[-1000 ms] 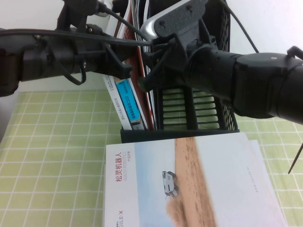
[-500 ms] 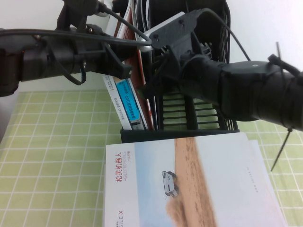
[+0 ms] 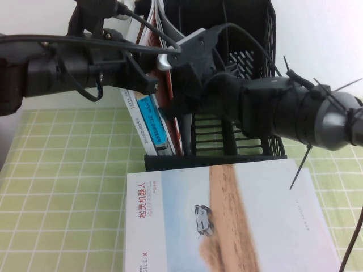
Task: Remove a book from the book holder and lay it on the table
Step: Pick up the right side book from the book shelf, then place the picked book on the book
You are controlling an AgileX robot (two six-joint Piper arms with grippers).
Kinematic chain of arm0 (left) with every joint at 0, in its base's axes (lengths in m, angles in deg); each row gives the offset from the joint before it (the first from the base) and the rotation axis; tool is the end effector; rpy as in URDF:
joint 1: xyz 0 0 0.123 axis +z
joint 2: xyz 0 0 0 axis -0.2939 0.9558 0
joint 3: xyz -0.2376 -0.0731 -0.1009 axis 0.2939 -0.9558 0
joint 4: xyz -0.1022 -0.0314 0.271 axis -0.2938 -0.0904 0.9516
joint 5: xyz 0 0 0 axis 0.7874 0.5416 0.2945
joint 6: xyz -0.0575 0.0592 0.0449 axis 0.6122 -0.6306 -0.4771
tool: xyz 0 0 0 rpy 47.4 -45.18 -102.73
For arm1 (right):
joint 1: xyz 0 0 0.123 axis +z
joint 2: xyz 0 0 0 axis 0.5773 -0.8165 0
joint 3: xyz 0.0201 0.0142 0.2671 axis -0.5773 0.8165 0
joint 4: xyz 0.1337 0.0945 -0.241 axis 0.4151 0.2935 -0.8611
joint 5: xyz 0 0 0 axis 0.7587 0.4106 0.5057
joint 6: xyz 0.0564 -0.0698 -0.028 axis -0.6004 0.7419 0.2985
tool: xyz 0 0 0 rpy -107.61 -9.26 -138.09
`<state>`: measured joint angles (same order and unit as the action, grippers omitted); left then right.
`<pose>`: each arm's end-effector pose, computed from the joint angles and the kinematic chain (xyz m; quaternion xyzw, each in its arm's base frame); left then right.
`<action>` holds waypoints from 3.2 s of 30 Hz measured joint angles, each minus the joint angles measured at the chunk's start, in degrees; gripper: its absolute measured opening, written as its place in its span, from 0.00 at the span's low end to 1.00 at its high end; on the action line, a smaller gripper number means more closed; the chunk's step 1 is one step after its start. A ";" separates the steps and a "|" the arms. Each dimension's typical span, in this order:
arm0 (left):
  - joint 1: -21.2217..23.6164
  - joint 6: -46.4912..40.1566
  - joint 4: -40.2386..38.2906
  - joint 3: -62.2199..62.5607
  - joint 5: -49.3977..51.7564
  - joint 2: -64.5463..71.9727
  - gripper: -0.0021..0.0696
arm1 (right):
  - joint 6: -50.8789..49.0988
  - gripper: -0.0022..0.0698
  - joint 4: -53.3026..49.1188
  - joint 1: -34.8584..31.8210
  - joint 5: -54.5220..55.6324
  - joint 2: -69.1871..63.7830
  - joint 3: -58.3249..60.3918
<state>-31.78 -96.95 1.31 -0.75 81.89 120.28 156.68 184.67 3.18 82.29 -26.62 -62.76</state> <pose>0.3804 -0.1419 0.3086 0.2965 0.7626 -0.2050 0.5371 0.4008 0.2997 0.2135 -0.2910 0.7899 0.0790 0.5341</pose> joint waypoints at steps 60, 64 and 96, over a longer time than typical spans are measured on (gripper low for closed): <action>0.00 58.20 53.19 0.00 20.92 -36.56 0.03 | -91.18 0.04 -143.75 40.43 -76.39 29.49 -6.91; 0.00 61.55 57.45 0.00 21.15 -39.87 0.03 | -95.54 0.04 -149.18 44.05 -75.18 25.41 -1.46; 0.00 66.72 61.71 0.13 25.41 -45.53 0.03 | -142.21 0.32 -172.30 43.54 -55.31 22.31 36.13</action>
<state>-31.78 -30.23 63.02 -0.61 107.30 74.75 14.47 12.37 46.72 26.98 -4.31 -26.63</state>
